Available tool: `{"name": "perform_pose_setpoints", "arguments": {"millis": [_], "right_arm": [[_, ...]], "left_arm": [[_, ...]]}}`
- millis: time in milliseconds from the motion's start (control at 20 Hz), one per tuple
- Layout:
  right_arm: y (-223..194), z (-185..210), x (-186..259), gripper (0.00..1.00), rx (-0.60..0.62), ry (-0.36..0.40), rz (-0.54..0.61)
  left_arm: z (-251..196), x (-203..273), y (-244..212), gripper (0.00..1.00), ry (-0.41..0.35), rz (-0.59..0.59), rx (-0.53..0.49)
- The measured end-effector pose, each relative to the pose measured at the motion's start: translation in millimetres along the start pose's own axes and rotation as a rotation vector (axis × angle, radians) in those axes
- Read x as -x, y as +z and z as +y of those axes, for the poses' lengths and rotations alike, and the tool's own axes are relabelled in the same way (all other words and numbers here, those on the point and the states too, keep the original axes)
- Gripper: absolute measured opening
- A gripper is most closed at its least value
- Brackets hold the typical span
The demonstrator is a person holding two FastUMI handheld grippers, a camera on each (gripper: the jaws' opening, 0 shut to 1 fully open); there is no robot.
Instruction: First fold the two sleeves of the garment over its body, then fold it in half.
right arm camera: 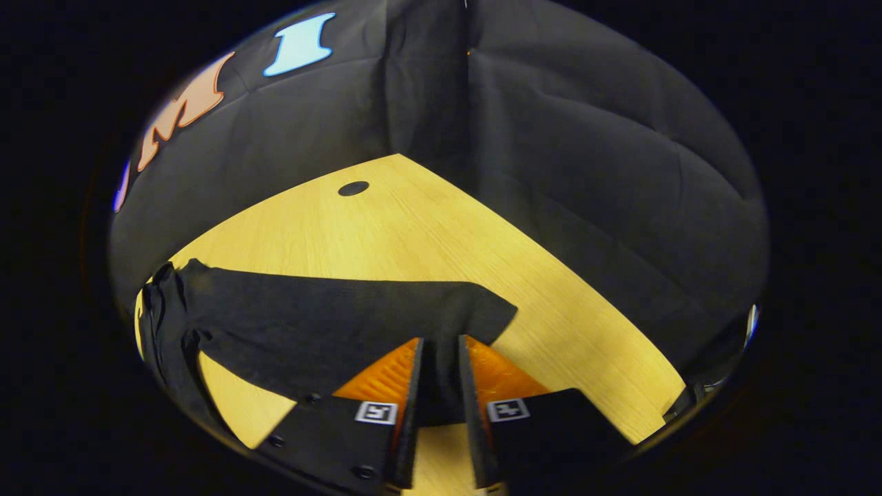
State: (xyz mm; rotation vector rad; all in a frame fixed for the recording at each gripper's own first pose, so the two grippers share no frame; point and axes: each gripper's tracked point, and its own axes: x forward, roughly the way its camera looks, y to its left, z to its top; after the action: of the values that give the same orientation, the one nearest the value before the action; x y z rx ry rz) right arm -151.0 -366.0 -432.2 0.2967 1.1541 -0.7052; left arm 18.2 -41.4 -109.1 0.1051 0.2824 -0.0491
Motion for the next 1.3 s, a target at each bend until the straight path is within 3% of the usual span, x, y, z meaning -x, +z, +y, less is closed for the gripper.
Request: {"name": "perform_pose_setpoints", "arguments": {"millis": [100,200,250,450,650,850,1000,1300], "right_arm": [[2,2,0,0.11,0.013,0.003,-0.001],[1,3,1,0.05,0.025,-0.005,0.014],[2,4,3,0.04,0.026,-0.007,0.016],[31,22,21,0.05,0.032,0.006,-0.05],[78,71,53,0.05,0.13,0.059,-0.15],[115,162,94,0.04,0.292,0.146,-0.264],[127,266,134,0.04,0.359,0.278,-0.32],[87,453,183,0.04,0.566,0.481,-0.366]], "left_arm": [[2,2,3,0.98,0.001,-0.007,0.007],[9,4,0,0.98,0.011,-0.001,0.013],[13,5,0,0.93,0.018,-0.001,0.017],[33,10,-3,0.96,0.053,0.004,0.041],[61,18,-17,0.95,0.095,0.018,0.06],[100,32,-34,0.97,0.159,0.034,0.1],[144,47,-45,0.97,0.233,0.043,0.11],[217,77,-64,0.97,0.36,0.069,0.105]]}}
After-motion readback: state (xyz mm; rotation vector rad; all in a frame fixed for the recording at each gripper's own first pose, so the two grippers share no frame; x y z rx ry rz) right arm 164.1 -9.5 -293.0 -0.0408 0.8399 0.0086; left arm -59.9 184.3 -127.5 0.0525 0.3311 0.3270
